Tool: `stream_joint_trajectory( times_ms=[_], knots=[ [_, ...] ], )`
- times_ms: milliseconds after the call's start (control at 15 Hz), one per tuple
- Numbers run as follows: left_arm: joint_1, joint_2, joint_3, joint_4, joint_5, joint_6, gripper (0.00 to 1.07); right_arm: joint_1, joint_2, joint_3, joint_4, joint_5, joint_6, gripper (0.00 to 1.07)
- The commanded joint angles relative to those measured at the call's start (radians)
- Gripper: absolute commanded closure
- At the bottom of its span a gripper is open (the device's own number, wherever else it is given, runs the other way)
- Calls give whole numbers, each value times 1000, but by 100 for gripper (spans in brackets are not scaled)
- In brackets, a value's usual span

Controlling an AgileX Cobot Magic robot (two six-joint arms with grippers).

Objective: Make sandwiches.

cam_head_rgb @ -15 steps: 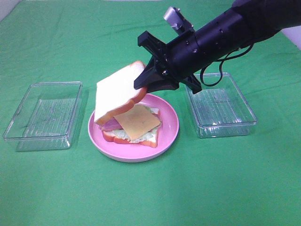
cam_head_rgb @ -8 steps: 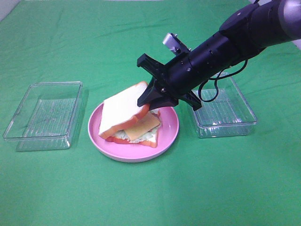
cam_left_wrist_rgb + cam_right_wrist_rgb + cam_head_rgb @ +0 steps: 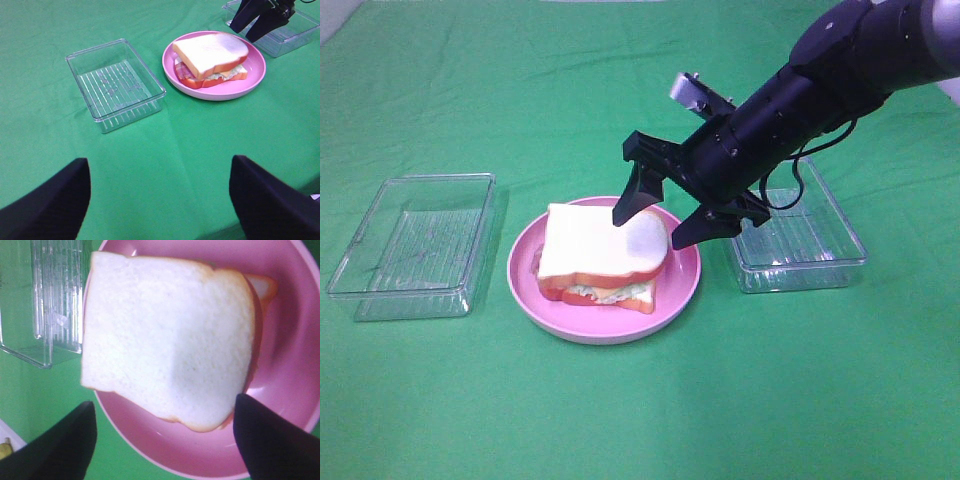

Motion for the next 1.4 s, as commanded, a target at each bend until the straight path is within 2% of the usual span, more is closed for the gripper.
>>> stream_joint_trajectory(
  times_ms=[67, 267, 333, 667, 733, 933, 1267, 1333, 1400],
  knots=[
    [-2, -20, 1, 2, -10, 1, 33, -2, -62, 3, -148, -1, 64, 34],
    [-2, -20, 1, 2, -10, 1, 33, -2, -131, 3, -325, 28, 169, 34],
    [-2, -20, 1, 2, -10, 1, 33, -2, -198, 3, -452, 89, 219, 34],
    [-2, -20, 1, 2, -10, 1, 33, -2, -363, 3, -620, 241, 255, 34],
    [-2, -20, 1, 2, -10, 1, 33, -2, -462, 3, -661, 317, 255, 34],
    [-2, -20, 1, 2, -10, 1, 33, -2, -597, 18, -709, 398, 255, 34],
    [-2, -20, 1, -27, -11, 48, 33, -2, -900, 242, -753, 411, 255, 34],
    [-2, -20, 1, -32, -11, 56, 33, -2, -1066, 375, -778, 412, 247, 34],
    [-2, -20, 1, -32, -11, 56, 33, -2, -1154, 444, -800, 419, 245, 34]
  ],
)
